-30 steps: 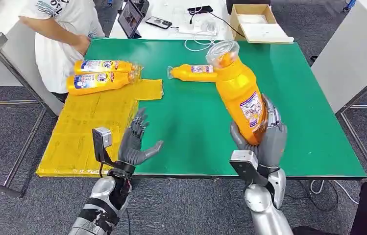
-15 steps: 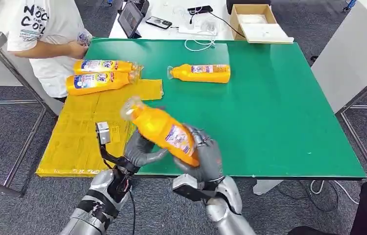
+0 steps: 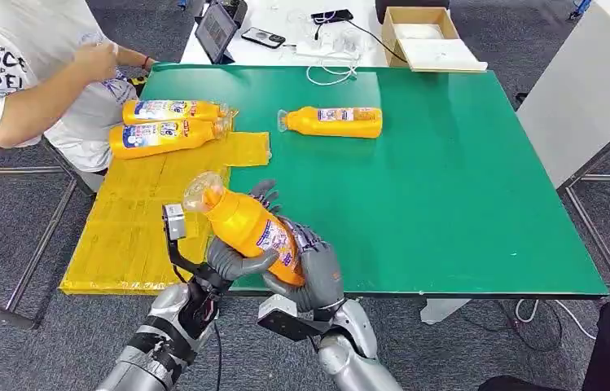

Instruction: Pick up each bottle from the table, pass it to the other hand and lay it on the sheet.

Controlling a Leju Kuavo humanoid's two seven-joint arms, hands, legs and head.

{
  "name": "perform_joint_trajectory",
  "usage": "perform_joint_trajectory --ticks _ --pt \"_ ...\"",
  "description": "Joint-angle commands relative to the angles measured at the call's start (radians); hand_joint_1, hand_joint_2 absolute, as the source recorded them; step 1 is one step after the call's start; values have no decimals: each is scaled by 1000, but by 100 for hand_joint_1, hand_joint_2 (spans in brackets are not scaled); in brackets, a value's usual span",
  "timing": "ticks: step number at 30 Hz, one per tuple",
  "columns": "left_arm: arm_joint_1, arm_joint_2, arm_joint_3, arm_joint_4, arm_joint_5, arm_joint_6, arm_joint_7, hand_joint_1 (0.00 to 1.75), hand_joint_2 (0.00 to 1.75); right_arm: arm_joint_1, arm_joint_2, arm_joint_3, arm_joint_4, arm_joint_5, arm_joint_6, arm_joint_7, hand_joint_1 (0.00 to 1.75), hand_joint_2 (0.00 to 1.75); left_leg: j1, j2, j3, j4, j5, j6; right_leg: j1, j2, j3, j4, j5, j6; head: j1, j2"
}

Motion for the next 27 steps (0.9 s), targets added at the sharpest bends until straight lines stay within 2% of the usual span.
perform_joint_trajectory --ticks 1,7,8,9,10,14,20,21,27 --pt "-52 21 -67 70 12 -12 8 0 175 -49 3 87 144 13 24 10 175 175 1 1 7 0 -3 1 1 -1 7 -1 -2 -3 0 0" --pt "-44 26 -79 64 -1 5 7 0 175 -64 12 98 189 8 15 27 175 175 0 0 5 -1 -2 1 1 -1 6 -1 -2 -3 0 0" --pt "-41 23 -80 66 -1 5 4 10 175 -68 13 102 194 16 7 34 175 175 1 1 7 0 -3 1 2 -1 7 -1 -2 -3 0 0" --pt "-37 17 -78 70 7 2 4 129 175 -71 14 106 201 21 4 45 175 175 0 0 7 0 -2 1 1 -1 7 -1 -2 -3 0 0" --pt "-35 13 -80 69 5 7 4 175 175 -75 14 110 208 26 3 53 175 175 1 0 6 0 -2 1 1 -1 6 -1 -2 -3 0 0" --pt "-30 7 -75 67 16 5 3 175 175 -77 15 112 217 29 0 56 175 175 0 0 2 -1 -1 0 0 -1 2 -1 -1 -1 0 0" --pt "-12 -7 -41 23 38 39 10 175 175 -72 8 113 217 34 -1 69 175 175 1 0 9 0 -4 1 2 -2 10 -1 -4 -4 0 0" --pt "-10 -8 -40 18 39 40 11 175 175 -71 8 113 216 35 0 70 175 175 0 0 4 0 -1 1 1 -1 4 -1 -1 -2 0 0" --pt "-5 -10 -39 7 33 57 13 175 175 -70 6 111 218 36 1 77 175 175 0 0 2 0 -1 0 1 -1 2 -1 -1 -2 0 0"
